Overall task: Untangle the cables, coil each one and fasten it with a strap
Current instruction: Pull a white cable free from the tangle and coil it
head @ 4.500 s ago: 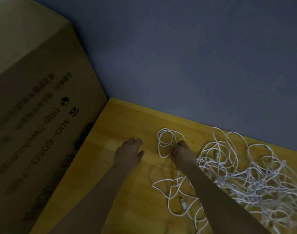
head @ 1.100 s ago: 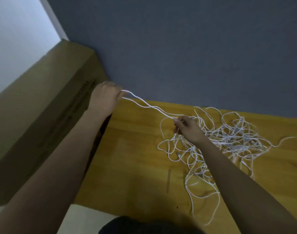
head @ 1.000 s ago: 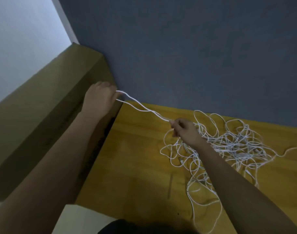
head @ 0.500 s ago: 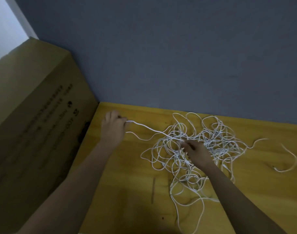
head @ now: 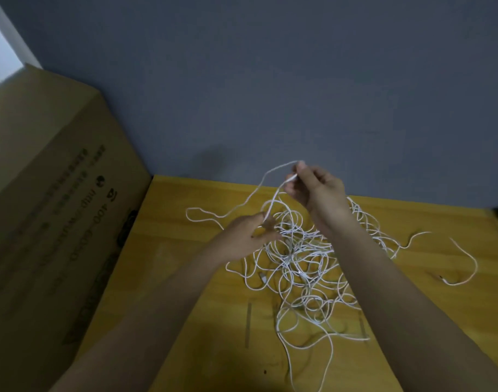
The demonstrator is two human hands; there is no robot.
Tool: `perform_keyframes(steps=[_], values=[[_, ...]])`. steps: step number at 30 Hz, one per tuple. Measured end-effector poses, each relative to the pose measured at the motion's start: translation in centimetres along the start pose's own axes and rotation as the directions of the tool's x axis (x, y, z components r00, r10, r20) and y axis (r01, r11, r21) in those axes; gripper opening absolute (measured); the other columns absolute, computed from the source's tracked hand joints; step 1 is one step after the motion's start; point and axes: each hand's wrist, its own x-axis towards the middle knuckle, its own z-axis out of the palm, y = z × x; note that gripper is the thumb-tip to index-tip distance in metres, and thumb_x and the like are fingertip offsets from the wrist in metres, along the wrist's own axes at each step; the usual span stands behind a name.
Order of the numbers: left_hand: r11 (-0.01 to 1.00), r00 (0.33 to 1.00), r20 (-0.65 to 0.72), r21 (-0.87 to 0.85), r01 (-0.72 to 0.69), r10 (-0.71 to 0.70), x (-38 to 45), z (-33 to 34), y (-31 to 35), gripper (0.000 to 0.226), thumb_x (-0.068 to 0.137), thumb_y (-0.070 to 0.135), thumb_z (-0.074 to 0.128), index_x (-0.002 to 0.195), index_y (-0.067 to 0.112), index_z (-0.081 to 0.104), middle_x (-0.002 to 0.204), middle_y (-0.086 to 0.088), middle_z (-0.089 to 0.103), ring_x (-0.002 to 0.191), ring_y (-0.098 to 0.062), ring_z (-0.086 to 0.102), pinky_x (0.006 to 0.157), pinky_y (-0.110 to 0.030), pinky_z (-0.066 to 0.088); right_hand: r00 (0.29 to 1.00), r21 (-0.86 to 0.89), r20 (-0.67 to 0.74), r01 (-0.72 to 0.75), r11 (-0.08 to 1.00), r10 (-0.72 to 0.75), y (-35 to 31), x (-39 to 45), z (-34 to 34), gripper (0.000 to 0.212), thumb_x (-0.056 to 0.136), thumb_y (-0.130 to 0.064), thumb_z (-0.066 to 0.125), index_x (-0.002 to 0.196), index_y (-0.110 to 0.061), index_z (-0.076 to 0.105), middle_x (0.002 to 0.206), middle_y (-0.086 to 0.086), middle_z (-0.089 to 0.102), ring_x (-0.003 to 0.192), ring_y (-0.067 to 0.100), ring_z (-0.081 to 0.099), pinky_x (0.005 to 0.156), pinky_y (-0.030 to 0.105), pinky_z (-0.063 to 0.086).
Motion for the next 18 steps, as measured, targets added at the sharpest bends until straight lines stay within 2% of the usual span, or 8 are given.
perform_keyframes(steps=[2, 4, 7, 9, 11, 14, 16, 18], values=[[0.999, 0.998, -0.058, -0.046, 0.011, -0.014, 0.5, -1.0, -0.1, 0.017, 0.099, 0.026, 0.05, 0.097, 0.013, 0.061, 0.099, 0.005, 0.067, 0.097, -0.013, 0.062, 0.092, -0.035, 0.046, 0.996, 0.036, -0.043, 0.079, 0.996, -0.078, -2.5, 1.2, 0.3, 0.018, 0.097, -0.012, 0.052, 0.082, -0.004, 0.061, 0.06, 0.001, 0.065, 0.055, 0.008, 0.063, 0.065, 0.021, 0.057], [0.998, 0.988, -0.153, -0.058, -0.001, -0.008, 1.2, -2.7, 0.9, 0.017, 0.101, 0.019, 0.043, 0.093, 0.018, 0.058, 0.09, 0.008, 0.068, 0.093, -0.01, 0.062, 0.09, -0.03, 0.045, 0.984, 0.094, -0.09, 0.161, 0.982, -0.153, -4.9, 2.3, 0.1, 0.017, 0.097, -0.009, 0.051, 0.084, -0.003, 0.06, 0.066, 0.002, 0.065, 0.062, 0.009, 0.065, 0.074, 0.023, 0.058], [0.987, 0.958, -0.285, -0.148, -0.067, 0.023, 2.6, -5.3, 4.4, 0.019, 0.101, 0.012, 0.041, 0.095, 0.019, 0.057, 0.071, 0.012, 0.066, 0.07, 0.0, 0.061, 0.078, -0.026, 0.048, 0.992, 0.115, -0.029, 0.124, 0.986, -0.122, -5.9, 3.0, -0.5, 0.018, 0.1, -0.008, 0.045, 0.111, -0.001, 0.058, 0.105, 0.013, 0.065, 0.099, 0.019, 0.066, 0.094, 0.027, 0.051], [0.969, 0.945, -0.325, -0.223, -0.109, 0.032, 3.5, -6.5, 7.3, 0.019, 0.101, 0.009, 0.041, 0.094, 0.019, 0.056, 0.067, 0.009, 0.065, 0.063, -0.002, 0.061, 0.072, -0.024, 0.051, 0.998, -0.088, 0.04, 0.052, 0.995, -0.049, -4.7, 2.5, -1.0, 0.03, 0.099, -0.005, 0.046, 0.127, -0.001, 0.052, 0.123, 0.015, 0.06, 0.112, 0.021, 0.058, 0.098, 0.031, 0.047], [0.944, 0.942, -0.334, -0.297, -0.141, 0.036, 4.3, -7.2, 9.6, 0.019, 0.101, 0.009, 0.04, 0.094, 0.016, 0.055, 0.067, 0.003, 0.064, 0.062, -0.005, 0.061, 0.069, -0.022, 0.053, 0.986, -0.431, 0.166, 0.059, 0.9, 0.015, -2.6, 1.4, -1.6, 0.037, 0.095, 0.001, 0.05, 0.131, -0.005, 0.052, 0.129, 0.011, 0.059, 0.115, 0.017, 0.056, 0.101, 0.031, 0.043], [0.908, 0.942, -0.336, -0.391, -0.151, 0.012, 4.9, -7.9, 12.1, 0.017, 0.102, 0.008, 0.038, 0.098, 0.012, 0.054, 0.067, -0.002, 0.062, 0.059, -0.005, 0.063, 0.065, -0.023, 0.053, 0.956, -0.623, 0.278, 0.105, 0.775, 0.094, 0.4, -0.2, -2.3, 0.035, 0.093, -0.001, 0.054, 0.126, -0.01, 0.059, 0.127, 0.003, 0.061, 0.117, 0.012, 0.055, 0.102, 0.023, 0.04], [0.881, 0.937, -0.349, -0.447, -0.156, -0.011, 5.2, -8.5, 13.1, 0.017, 0.103, 0.009, 0.037, 0.1, 0.009, 0.054, 0.069, -0.005, 0.061, 0.056, -0.002, 0.063, 0.063, -0.022, 0.054, 0.968, -0.637, 0.251, 0.164, 0.753, 0.0, 1.6, -0.5, -2.8, 0.02, 0.093, -0.007, 0.058, 0.112, -0.01, 0.065, 0.111, 0.002, 0.067, 0.105, 0.012, 0.061, 0.09, 0.015, 0.045], [0.835, 0.929, -0.368, -0.522, -0.174, -0.037, 5.4, -8.9, 13.9, 0.017, 0.103, 0.01, 0.036, 0.104, 0.006, 0.053, 0.075, -0.008, 0.063, 0.057, -0.002, 0.065, 0.062, -0.02, 0.054, 0.976, -0.753, 0.179, 0.215, 0.622, -0.12, 1.5, -0.3, -3.5, 0.011, 0.093, -0.015, 0.061, 0.095, -0.011, 0.07, 0.09, 0.004, 0.07, 0.086, 0.019, 0.064, 0.078, 0.024, 0.048]])
